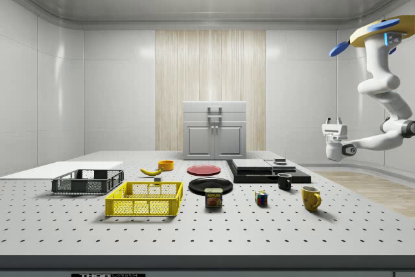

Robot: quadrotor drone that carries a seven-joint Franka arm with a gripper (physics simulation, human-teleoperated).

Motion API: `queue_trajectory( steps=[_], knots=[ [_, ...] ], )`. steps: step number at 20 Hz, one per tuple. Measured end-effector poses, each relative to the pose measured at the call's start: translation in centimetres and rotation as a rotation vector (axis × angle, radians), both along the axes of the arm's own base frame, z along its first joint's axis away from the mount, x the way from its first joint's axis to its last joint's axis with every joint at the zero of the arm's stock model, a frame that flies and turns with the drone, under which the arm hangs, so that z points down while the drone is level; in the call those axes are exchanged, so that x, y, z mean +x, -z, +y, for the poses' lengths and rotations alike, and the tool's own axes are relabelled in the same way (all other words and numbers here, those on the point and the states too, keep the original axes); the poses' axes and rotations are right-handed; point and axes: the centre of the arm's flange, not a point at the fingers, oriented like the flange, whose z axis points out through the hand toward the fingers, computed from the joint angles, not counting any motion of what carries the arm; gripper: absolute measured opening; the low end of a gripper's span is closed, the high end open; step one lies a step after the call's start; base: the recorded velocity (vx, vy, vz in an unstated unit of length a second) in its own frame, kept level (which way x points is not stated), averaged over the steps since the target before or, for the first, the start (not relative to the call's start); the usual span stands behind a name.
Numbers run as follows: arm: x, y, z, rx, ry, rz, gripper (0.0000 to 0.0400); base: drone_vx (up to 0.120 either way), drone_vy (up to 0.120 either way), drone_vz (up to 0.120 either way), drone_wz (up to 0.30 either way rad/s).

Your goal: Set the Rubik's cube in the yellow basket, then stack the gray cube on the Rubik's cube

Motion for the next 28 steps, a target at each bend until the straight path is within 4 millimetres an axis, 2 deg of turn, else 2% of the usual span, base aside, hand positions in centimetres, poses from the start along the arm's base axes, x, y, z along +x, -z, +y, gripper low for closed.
queue_trajectory(
  steps=[9, 25, 28],
  knots=[
    [0.1, -1.6, 0.0, 0.000, 0.000, -0.007, 0.0400, 0.120, 0.120, 0.000, 0.000],
    [0.0, -1.9, 0.0, -0.002, 0.000, -0.019, 0.0400, 0.120, 0.120, 0.000, 0.000],
    [0.0, -1.9, 0.0, -0.003, 0.000, -0.021, 0.0400, 0.120, 0.000, 0.000, 0.000]
  ],
)
